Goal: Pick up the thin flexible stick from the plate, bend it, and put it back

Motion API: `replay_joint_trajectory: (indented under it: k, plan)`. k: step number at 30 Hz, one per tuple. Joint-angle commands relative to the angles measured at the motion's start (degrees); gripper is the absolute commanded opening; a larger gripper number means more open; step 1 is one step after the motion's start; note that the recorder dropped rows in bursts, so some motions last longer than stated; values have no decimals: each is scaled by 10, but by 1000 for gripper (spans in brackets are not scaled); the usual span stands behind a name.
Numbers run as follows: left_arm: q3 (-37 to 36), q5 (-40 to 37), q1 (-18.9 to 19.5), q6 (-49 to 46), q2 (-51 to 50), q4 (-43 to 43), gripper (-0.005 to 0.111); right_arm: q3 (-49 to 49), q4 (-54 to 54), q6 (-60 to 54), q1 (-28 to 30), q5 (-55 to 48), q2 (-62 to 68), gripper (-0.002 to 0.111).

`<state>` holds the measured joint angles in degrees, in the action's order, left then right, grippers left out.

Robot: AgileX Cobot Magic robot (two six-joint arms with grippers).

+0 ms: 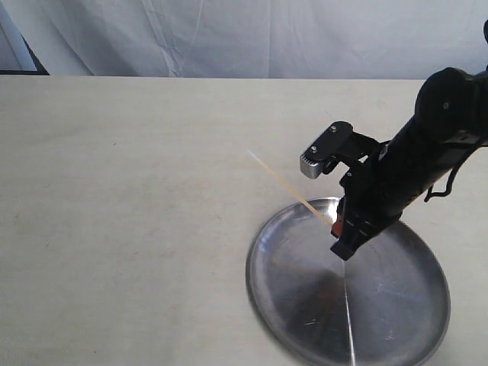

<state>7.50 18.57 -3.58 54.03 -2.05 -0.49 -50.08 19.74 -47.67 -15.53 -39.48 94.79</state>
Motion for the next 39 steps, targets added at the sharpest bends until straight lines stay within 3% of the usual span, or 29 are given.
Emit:
replay_joint_trajectory:
  k: [1,7,12,15,20,24,31,39]
  plan:
    - [80,-189,-32,117,-96,144,0,1,8,-2,1,1,-6,-1]
    - [162,-149,-154,115,-285,158,2,1,28,-2,1,3,-6,-1]
    - [189,-52,-272,150,-450,172,21,1,31,-2,1,8,-6,-1]
    - [205,9,-308,195,-533,212,35,1,35,-2,1,9,-6,-1]
    - [226,123,-320,232,-644,294,47,1,64,-3,1,12,-6,-1]
    - [235,136,-320,276,-701,342,48,1,74,-3,1,12,-10,-1]
    - [235,214,-320,300,-775,351,52,1,95,-3,1,17,-34,-1]
    - [262,230,-320,311,-831,401,52,1,142,-23,1,15,-45,-1]
